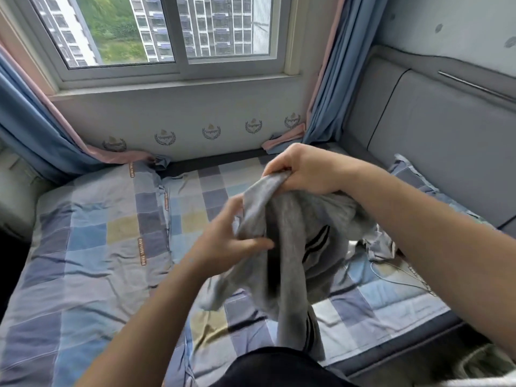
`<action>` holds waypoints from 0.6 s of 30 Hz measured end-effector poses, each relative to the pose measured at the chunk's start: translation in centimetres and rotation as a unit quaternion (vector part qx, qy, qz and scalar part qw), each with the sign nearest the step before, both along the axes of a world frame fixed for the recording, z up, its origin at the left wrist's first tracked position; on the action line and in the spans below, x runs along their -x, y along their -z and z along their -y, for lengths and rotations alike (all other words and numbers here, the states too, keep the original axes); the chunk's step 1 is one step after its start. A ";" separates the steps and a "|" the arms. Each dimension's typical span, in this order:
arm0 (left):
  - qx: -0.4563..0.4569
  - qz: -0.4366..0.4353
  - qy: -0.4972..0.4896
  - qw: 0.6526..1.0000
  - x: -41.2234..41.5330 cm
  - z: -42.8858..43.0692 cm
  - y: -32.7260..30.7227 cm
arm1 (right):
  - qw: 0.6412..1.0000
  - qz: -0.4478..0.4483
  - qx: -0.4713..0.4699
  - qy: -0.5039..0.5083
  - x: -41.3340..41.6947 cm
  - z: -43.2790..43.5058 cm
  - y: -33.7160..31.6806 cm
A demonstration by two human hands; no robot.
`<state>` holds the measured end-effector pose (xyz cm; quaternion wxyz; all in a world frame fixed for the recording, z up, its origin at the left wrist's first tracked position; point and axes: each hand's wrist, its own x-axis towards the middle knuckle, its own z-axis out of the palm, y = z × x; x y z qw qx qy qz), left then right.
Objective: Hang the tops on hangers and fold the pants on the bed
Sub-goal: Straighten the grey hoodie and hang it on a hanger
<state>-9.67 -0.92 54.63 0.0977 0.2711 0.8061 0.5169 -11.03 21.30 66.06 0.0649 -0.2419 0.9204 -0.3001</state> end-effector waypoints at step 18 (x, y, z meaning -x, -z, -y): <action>-0.308 0.339 -0.129 0.880 -2.7 -2.4 3.3 | 0.701 0.420 0.480 0.318 -9.2 -4.8 19.0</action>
